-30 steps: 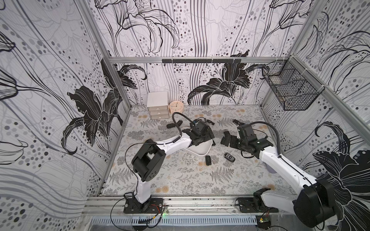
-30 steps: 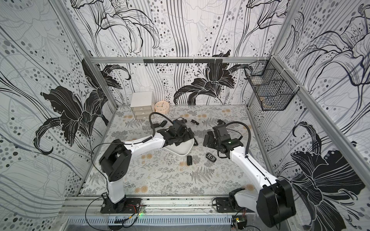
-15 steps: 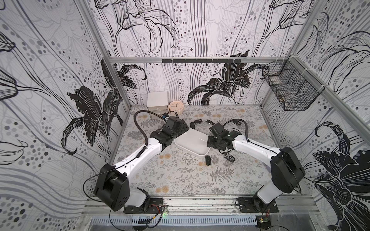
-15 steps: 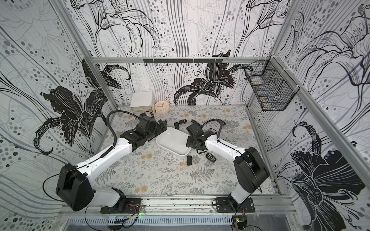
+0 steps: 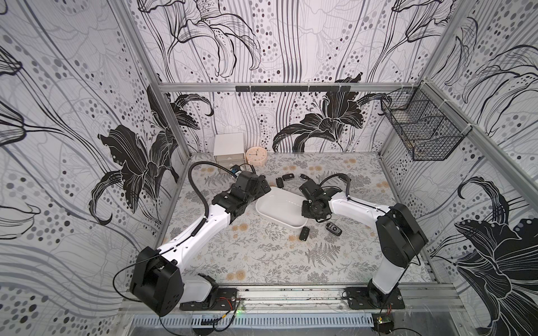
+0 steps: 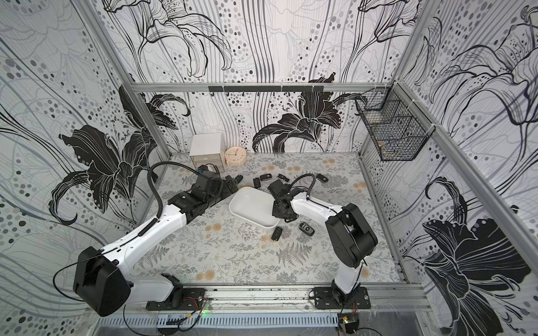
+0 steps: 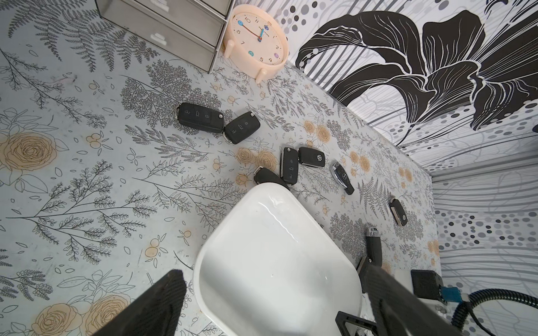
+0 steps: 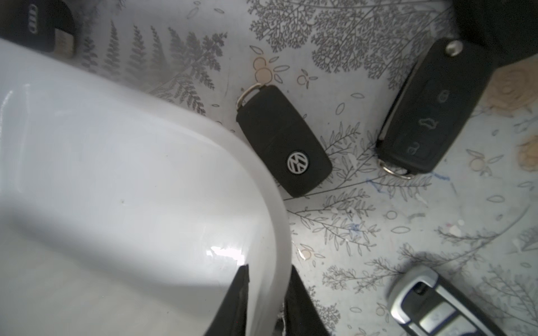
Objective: Place the car key into the storage box
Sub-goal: Move the storage box to the center of the board.
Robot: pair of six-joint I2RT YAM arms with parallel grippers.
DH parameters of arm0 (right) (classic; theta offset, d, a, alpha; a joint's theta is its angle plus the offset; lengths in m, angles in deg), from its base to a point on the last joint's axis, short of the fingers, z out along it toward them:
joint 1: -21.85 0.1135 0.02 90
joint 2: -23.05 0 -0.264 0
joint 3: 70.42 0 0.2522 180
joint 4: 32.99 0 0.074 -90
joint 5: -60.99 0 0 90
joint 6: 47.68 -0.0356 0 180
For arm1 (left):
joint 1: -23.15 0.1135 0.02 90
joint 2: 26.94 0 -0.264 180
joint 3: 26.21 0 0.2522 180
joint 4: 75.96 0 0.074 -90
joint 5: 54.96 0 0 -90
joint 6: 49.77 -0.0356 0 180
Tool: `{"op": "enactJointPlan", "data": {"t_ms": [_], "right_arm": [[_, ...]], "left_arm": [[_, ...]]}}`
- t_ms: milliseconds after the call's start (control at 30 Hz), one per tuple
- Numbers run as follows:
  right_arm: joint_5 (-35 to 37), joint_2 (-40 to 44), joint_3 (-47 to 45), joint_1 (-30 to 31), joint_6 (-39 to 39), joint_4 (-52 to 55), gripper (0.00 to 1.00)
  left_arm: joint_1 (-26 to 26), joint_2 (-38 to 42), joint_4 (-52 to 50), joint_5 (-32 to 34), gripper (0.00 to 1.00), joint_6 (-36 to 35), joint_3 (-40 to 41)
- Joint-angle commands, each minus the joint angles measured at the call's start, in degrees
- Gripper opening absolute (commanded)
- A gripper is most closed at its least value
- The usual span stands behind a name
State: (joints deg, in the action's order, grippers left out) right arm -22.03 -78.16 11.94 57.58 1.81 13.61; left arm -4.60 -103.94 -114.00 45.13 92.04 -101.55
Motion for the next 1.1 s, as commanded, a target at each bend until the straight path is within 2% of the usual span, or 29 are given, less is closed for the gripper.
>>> {"op": "enactJointPlan", "data": {"t_ms": [0, 267, 367, 600, 1067], "right_arm": [[1.7, 0.2, -0.3, -2.7, 6.3, 4.0, 0.23], [-5.4, 2.7, -2.9, -10.5, 22.0, 3.1, 0.23], [-7.1, 1.1, -1.4, -10.5, 24.2, 3.4, 0.13], [-11.1, -0.2, 0.9, -9.3, 19.8, 1.5, 0.12], [-7.3, -6.6, 9.3, -0.5, 2.8, 3.0, 0.09]], "left_arm": [[0.2, -0.3, -0.5, -0.1, 1.00, -1.1, -0.8], [0.2, -0.3, -0.8, -0.2, 1.00, -1.1, -0.7], [0.2, -0.4, -0.9, -0.4, 1.00, -1.1, -0.8], [0.2, 0.3, -1.7, -0.1, 1.00, -1.3, -0.8], [0.2, 2.4, -3.0, 2.0, 0.99, -1.1, 0.9]]}}
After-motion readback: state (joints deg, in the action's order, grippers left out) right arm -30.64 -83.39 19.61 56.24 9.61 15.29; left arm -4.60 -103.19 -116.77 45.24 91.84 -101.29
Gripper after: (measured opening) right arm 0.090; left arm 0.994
